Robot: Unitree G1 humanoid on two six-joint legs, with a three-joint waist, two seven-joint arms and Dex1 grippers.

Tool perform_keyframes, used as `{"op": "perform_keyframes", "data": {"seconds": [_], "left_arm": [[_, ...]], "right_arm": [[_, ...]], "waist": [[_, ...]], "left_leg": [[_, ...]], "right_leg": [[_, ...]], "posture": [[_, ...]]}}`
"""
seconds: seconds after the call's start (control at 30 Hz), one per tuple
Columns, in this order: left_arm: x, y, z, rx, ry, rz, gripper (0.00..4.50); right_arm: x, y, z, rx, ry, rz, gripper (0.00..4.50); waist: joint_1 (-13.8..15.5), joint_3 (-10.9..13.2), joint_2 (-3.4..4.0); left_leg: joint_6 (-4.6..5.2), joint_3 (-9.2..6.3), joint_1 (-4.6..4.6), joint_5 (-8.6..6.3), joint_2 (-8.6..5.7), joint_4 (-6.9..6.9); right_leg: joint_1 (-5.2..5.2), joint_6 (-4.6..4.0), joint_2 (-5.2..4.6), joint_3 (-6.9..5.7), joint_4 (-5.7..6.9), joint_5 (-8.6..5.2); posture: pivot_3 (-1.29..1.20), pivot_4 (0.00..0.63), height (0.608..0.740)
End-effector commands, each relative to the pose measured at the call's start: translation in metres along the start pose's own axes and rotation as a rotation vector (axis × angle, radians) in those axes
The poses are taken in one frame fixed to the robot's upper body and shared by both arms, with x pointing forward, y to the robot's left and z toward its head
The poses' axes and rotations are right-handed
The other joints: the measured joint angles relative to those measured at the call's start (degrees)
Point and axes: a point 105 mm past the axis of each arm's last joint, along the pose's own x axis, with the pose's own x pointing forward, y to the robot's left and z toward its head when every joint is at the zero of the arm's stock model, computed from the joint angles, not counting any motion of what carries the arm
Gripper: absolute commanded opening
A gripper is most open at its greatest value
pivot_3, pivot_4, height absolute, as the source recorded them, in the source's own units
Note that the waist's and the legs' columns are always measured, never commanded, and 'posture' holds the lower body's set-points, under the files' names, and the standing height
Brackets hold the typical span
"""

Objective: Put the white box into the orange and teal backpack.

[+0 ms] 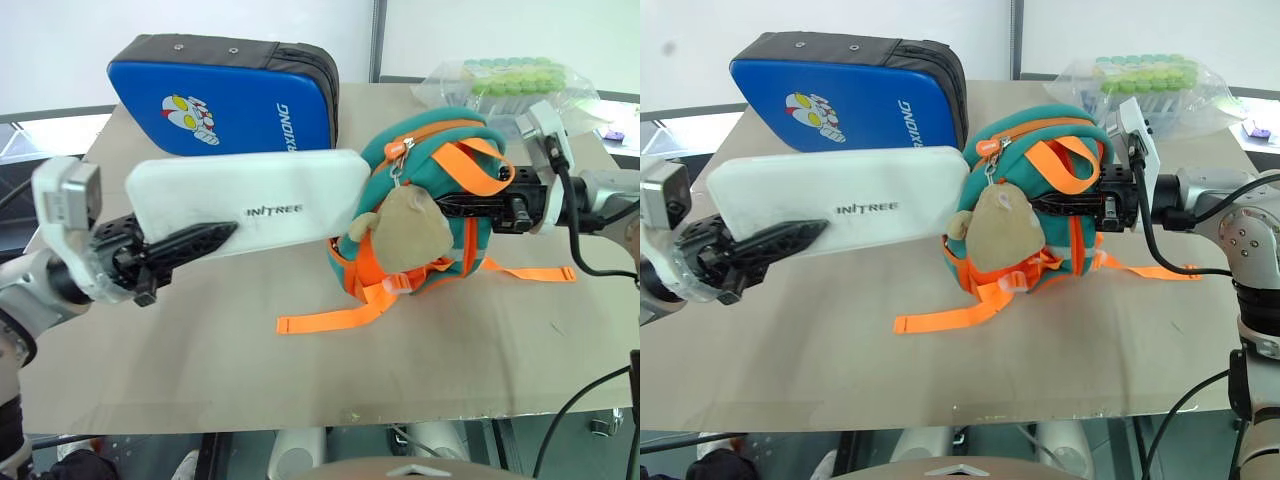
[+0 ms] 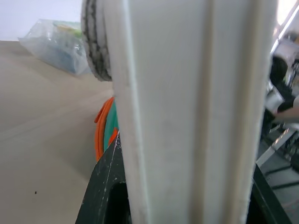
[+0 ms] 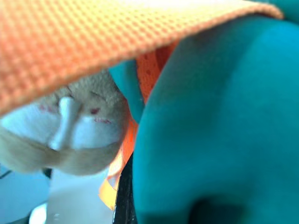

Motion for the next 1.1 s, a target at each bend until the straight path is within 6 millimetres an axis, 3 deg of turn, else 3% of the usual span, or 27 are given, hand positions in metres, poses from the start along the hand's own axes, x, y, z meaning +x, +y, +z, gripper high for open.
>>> {"op": "perform_keyframes", "data": {"seconds": [0.03, 0.13, 0.33, 0.37, 0.53, 0.63, 0.7, 0.77, 0.8, 0.83, 0.93, 1.0, 1.1], "left_arm": [[0.015, -0.014, -0.006, 0.165, 0.091, -0.097, 1.09], [0.036, -0.010, 0.002, 0.317, 0.089, -0.080, 1.09], [0.078, 0.012, 0.019, 0.367, 0.083, 0.021, 1.09], [0.090, 0.008, 0.019, 0.364, 0.096, -0.015, 1.09], [0.142, 0.002, -0.006, 0.367, 0.260, -0.111, 1.09], [0.171, 0.010, -0.020, 0.378, 0.297, -0.103, 1.09], [0.178, 0.019, -0.032, 0.390, 0.345, -0.086, 1.09], [0.176, 0.023, -0.036, 0.352, 0.351, -0.083, 2.10], [0.162, 0.031, -0.024, 0.309, 0.296, -0.028, 2.16], [0.147, 0.036, -0.012, 0.263, 0.245, 0.003, 2.78], [0.100, 0.036, 0.015, 0.057, 0.134, -0.011, 3.67], [0.070, 0.042, 0.024, -0.023, 0.121, 0.019, 3.67], [0.042, 0.040, 0.036, -0.118, 0.092, 0.025, 3.67]], "right_arm": [[-0.003, 0.017, 0.028, -0.033, -0.057, 0.060, 0.03], [0.000, 0.028, 0.030, -0.043, -0.045, 0.105, 0.03], [0.005, 0.047, 0.023, -0.068, -0.008, 0.184, 0.03], [0.007, 0.048, 0.021, -0.070, -0.003, 0.187, 0.03], [0.011, 0.049, 0.017, -0.086, 0.000, 0.204, 0.03], [0.011, 0.050, 0.015, -0.090, -0.010, 0.197, 0.03], [0.010, 0.048, 0.012, -0.083, -0.011, 0.178, 0.03], [0.009, 0.047, 0.008, -0.076, -0.006, 0.156, 0.00], [0.008, 0.042, 0.004, -0.071, -0.007, 0.122, 0.00], [0.007, 0.037, 0.002, -0.069, -0.011, 0.088, 0.00], [0.010, 0.025, -0.004, -0.070, -0.025, 0.017, 0.00], [0.012, 0.017, -0.007, -0.073, -0.033, -0.021, 0.00], [0.017, 0.006, -0.008, -0.080, -0.058, -0.067, 0.00]], "waist": [[-0.1, 0.0, 0.00], [0.3, 0.0, -0.01], [0.9, 0.0, -0.01], [0.9, 0.0, -0.01], [0.9, 0.0, -0.06], [0.7, 0.0, -0.05], [0.8, 0.0, -0.06], [0.8, 0.0, -0.05], [0.8, 0.0, -0.04], [0.5, 0.0, -0.04], [-0.6, 0.0, -0.06], [-0.9, 0.0, -0.06], [-0.8, 0.0, -0.05]], "left_leg": [[0.00, 0.01, 0.00, 0.00, 0.00, 0.00], [0.00, -0.02, -0.01, 0.00, 0.00, -0.01], [0.01, -0.04, -0.05, 0.00, -0.02, 0.02], [0.01, -0.04, -0.05, 0.00, -0.02, 0.03], [0.01, -0.09, -0.10, 0.00, -0.05, 0.12], [0.01, -0.07, -0.06, 0.00, -0.03, 0.11], [0.01, -0.14, -0.03, 0.00, -0.02, 0.10], [0.01, -0.16, 0.00, 0.00, -0.01, 0.09], [0.01, -0.15, 0.02, 0.00, 0.00, 0.09], [0.01, -0.15, 0.01, 0.00, 0.00, 0.10], [0.01, -0.15, 0.03, 0.00, 0.06, 0.12], [0.01, -0.21, 0.04, 0.00, 0.10, 0.12], [0.01, -0.19, 0.07, 0.00, 0.08, 0.10]], "right_leg": [[0.00, 0.00, 0.00, 0.01, 0.00, 0.00], [0.00, 0.02, 0.02, -0.01, -0.01, 0.01], [0.00, 0.26, 0.05, 0.00, -0.01, 0.15], [0.00, 0.26, 0.04, 0.00, 0.00, 0.15], [0.07, 0.32, 0.05, -0.04, -0.01, 0.18], [0.06, 0.33, 0.10, 0.01, 0.01, 0.18], [0.06, 0.33, 0.12, -0.05, 0.05, 0.18], [0.07, 0.32, 0.15, -0.06, 0.06, 0.18], [0.08, 0.32, 0.15, -0.05, 0.07, 0.18], [0.07, 0.32, 0.14, -0.03, 0.09, 0.18], [0.07, 0.32, 0.13, 0.00, 0.11, 0.18], [0.01, 0.33, 0.16, -0.02, 0.19, 0.17], [0.02, 0.33, 0.18, -0.07, 0.23, 0.17]], "posture": [[0.00, 0.150, 0.740], [0.00, 0.150, 0.740], [0.00, 0.150, 0.740], [0.00, 0.150, 0.740], [0.00, 0.150, 0.740], [0.00, 0.150, 0.740], [0.00, 0.150, 0.740], [0.00, 0.150, 0.740], [0.00, 0.150, 0.740], [0.00, 0.150, 0.740], [0.00, 0.150, 0.740], [0.00, 0.150, 0.740], [0.00, 0.150, 0.740]]}}
